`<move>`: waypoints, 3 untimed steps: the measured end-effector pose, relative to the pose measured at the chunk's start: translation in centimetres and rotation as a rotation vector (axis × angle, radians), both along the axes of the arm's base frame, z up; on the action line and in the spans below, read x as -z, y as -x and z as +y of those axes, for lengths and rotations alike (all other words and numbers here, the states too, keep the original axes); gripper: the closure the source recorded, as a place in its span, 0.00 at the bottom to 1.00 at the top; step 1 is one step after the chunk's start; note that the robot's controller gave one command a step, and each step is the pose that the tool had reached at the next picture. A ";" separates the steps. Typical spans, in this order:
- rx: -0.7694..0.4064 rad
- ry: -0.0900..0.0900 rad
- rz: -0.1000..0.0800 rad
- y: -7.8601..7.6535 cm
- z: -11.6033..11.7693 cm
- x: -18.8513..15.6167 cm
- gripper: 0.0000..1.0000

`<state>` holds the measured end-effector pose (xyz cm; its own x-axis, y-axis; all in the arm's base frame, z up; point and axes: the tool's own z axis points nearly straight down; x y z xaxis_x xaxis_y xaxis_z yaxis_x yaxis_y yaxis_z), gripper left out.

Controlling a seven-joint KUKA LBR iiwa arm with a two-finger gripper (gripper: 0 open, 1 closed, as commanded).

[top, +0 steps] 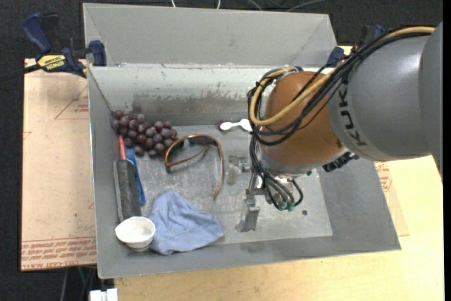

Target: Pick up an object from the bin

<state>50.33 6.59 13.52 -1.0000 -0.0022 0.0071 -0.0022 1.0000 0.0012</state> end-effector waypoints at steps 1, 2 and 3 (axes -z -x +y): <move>0.002 -0.001 -0.007 -0.2 0.0 -0.3 0.00; -0.052 -0.003 -0.007 1.0 8.6 6.4 0.00; -0.226 0.001 -0.014 0.9 10.4 -0.9 0.00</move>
Offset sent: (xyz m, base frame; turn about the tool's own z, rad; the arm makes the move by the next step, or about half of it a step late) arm -0.0109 0.0880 -0.0652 -0.0522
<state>49.45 16.96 14.47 -0.9742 -0.2258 -0.0067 -0.2258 0.9742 -0.0011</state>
